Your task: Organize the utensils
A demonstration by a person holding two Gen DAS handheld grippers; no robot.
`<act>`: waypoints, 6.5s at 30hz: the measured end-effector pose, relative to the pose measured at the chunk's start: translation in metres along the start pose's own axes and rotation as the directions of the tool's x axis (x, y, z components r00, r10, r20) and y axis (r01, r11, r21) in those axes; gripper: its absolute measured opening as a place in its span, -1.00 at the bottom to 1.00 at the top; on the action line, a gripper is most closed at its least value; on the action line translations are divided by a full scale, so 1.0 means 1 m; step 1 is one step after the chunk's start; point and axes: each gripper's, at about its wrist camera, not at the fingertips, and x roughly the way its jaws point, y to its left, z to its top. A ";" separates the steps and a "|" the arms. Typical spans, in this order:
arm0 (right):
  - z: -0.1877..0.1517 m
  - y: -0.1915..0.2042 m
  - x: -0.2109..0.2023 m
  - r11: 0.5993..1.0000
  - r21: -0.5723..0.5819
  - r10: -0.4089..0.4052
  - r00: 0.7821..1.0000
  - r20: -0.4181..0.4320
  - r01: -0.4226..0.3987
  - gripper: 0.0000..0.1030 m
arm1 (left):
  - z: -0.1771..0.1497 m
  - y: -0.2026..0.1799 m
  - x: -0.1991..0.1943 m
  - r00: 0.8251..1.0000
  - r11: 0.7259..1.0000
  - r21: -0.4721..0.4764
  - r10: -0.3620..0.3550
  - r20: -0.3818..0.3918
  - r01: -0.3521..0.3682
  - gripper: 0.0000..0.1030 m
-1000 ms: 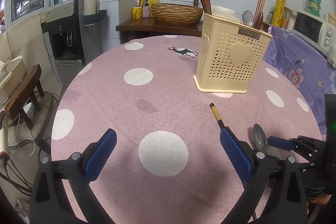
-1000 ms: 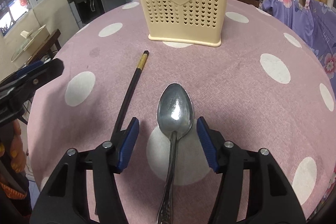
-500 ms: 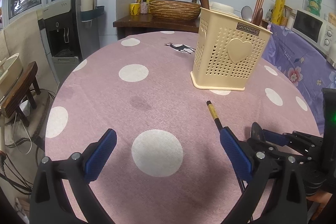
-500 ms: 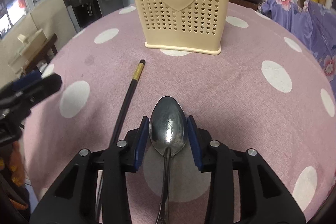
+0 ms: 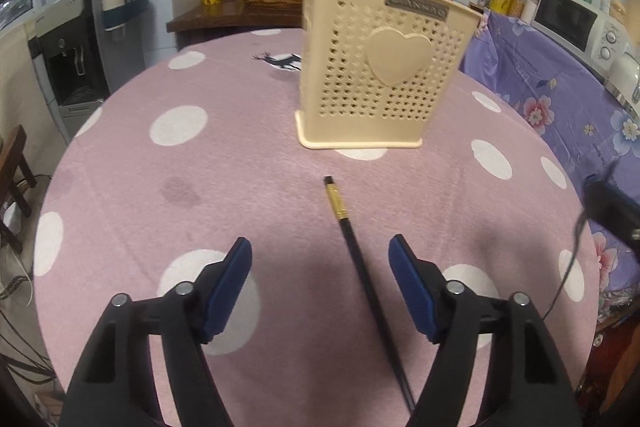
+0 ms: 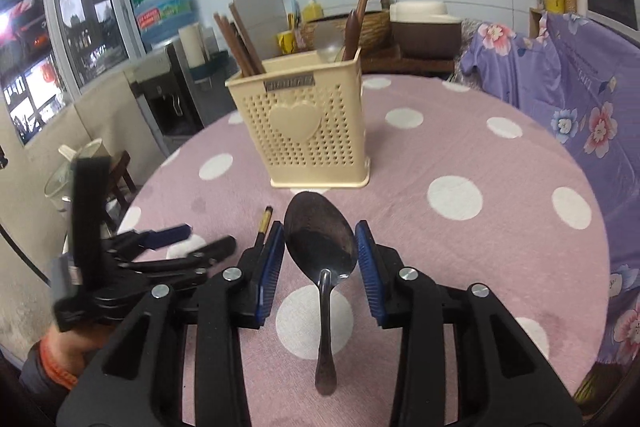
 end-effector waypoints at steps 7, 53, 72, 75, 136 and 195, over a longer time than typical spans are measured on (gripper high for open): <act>-0.004 -0.005 -0.009 1.000 0.002 0.004 1.000 0.023 -0.004 -0.28 | 0.009 -0.020 0.032 0.997 1.000 0.009 0.011 -0.072 -0.011 -0.30; 0.001 -0.001 -0.009 1.000 -0.015 0.013 0.998 0.062 -0.012 -0.29 | 0.061 0.017 -0.114 0.934 0.992 -0.108 -0.023 0.355 0.065 -0.84; 0.051 0.009 -0.014 0.997 -0.044 0.068 0.993 0.100 -0.064 -0.31 | 0.096 0.017 -0.148 0.893 0.992 -0.052 -0.080 0.444 0.115 -0.85; 0.078 0.013 -0.015 0.995 -0.056 0.087 0.990 0.113 -0.081 -0.31 | 0.116 0.013 -0.161 0.881 0.989 -0.022 -0.120 0.458 0.147 -0.85; -0.100 0.037 -0.070 0.946 -0.115 -0.245 0.902 0.356 0.303 0.89 | -0.074 0.000 -0.132 0.860 0.993 -0.051 0.117 0.498 -0.105 0.90; -0.132 0.072 -0.111 0.963 -0.132 -0.168 0.908 0.384 0.234 0.89 | -0.127 -0.003 -0.184 0.743 0.984 -0.103 0.176 0.646 -0.143 0.90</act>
